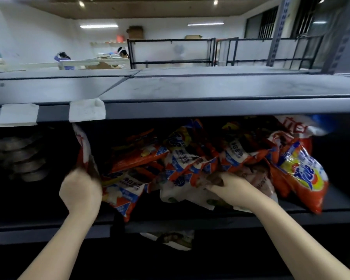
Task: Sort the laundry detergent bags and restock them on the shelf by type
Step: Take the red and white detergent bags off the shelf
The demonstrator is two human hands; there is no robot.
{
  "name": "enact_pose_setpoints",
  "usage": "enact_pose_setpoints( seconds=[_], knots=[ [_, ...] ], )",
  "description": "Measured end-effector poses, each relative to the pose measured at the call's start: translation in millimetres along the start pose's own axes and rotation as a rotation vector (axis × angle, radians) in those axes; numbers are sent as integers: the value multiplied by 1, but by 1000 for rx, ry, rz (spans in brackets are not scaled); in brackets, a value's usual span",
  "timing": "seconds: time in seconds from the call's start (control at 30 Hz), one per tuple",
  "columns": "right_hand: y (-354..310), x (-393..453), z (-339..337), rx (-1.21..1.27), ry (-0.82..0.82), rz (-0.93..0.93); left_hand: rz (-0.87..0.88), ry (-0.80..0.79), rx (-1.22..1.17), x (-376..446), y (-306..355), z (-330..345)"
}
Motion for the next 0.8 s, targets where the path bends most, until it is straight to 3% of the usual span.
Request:
enact_pose_setpoints(
  seconds=[0.13,0.3,0.43,0.63,0.8],
  knots=[
    [31,2,-31,48,60,52,73,129,-127,-19,55,-9],
    [88,11,-84,27,265,38,150,206,-130,-53,120,-5],
    [136,14,-136,61,478,75,186,167,-174,-79,173,12],
    [215,51,-186,120,527,195,287,137,-250,-120,271,47],
    [267,98,-216,179,582,218,269,110,-239,-131,328,83]
  ],
)
Point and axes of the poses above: each hand's wrist, its own x-axis towards the middle knuckle, its own z-axis out of the palm, y = z × x, the point moved 8 cm from there along x, towards the middle knuckle, and after that the axes turned 13 degrees about z, right-handed, at the moved point
